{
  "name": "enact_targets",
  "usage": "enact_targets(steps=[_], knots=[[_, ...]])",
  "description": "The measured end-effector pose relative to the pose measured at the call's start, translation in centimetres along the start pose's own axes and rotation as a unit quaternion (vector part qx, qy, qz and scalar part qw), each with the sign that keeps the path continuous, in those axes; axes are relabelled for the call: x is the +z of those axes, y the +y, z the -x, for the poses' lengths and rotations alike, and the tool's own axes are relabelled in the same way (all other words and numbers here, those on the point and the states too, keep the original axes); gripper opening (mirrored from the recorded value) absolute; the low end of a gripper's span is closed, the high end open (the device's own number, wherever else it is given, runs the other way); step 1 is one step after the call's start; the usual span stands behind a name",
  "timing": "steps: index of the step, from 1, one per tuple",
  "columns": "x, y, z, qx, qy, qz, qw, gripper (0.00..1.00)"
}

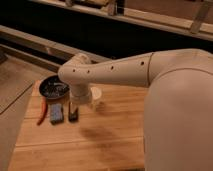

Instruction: Place the white sponge in the ceramic cup

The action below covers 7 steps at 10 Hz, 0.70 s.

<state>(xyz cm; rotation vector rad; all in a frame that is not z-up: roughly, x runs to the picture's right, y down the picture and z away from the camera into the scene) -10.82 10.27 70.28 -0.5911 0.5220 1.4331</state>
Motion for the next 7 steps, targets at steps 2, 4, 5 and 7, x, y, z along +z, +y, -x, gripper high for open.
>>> enact_targets(steps=[2,4,5,7], knots=[[0.00,0.00,0.00,0.000,0.000,0.000,1.0000,0.65],[0.00,0.00,0.00,0.000,0.000,0.000,1.0000,0.65],[-0.02,0.00,0.02,0.000,-0.001,0.000,1.0000,0.65],[-0.58,0.18,0.50,-0.012,-0.012,-0.002,0.9999,0.65]])
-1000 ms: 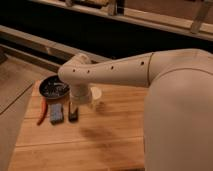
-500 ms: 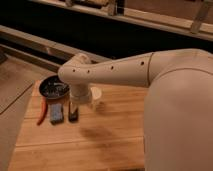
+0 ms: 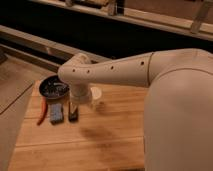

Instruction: Place the white sponge in the ceramic cup

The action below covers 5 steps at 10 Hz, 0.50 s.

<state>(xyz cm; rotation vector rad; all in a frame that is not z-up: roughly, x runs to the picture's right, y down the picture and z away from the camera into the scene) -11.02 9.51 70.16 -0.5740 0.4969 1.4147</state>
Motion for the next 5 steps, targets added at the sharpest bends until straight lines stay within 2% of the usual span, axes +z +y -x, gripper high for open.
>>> enact_targets(steps=[2,4,5], knots=[[-1.7,1.7,0.8,-0.055,-0.025,-0.003,0.9982,0.65],[-5.3,5.5,1.2,-0.137,-0.067,-0.009,0.9882,0.65],[-6.5,6.7,1.3,-0.158,-0.081,-0.010,0.9840,0.65]])
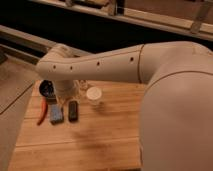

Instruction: Place the white sponge in the ceramic cup

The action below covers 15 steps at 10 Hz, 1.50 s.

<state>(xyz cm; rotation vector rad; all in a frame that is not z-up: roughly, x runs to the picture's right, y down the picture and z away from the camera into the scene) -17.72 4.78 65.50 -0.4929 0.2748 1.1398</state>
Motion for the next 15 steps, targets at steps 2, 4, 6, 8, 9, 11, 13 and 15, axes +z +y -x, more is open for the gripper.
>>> enact_targets(steps=[2,4,6,8,9,11,13,15], knots=[[-1.0,1.1,1.2,-0.016,-0.016,0.008,0.9997,0.65],[0.4,0.2,2.3,-0.001,-0.009,0.021,0.9997,0.65],[3.0,-0.3,3.2,-0.002,0.012,0.030,0.9995,0.65],[5.0,0.3,4.0,-0.017,0.033,0.040,0.9985,0.65],[6.0,1.4,5.0,-0.035,0.042,0.057,0.9969,0.65],[6.4,2.8,6.1,-0.053,0.046,0.078,0.9945,0.65],[7.0,4.7,7.0,-0.078,0.052,0.098,0.9907,0.65],[7.6,5.6,7.1,-0.099,0.061,0.098,0.9884,0.65]])
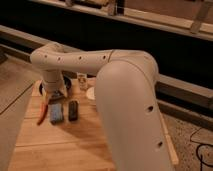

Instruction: Place the white sponge in the ceramic cup

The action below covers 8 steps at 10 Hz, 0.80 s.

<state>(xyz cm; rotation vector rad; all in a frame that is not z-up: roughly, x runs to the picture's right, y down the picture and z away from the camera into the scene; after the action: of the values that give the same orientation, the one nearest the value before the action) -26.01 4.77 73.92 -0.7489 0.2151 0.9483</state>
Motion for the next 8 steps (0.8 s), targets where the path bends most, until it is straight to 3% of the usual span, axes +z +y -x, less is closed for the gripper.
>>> enact_targets(steps=[2,4,8], knots=[[0.5,0.2,0.1,-0.015,0.009,-0.017,0.9997,0.65],[1.0,0.9,0.0,-0.030,0.013,-0.049,0.9983,0.65],[3.1,3.0,-1.2,-0.034,0.026,-0.065,0.9969,0.65]])
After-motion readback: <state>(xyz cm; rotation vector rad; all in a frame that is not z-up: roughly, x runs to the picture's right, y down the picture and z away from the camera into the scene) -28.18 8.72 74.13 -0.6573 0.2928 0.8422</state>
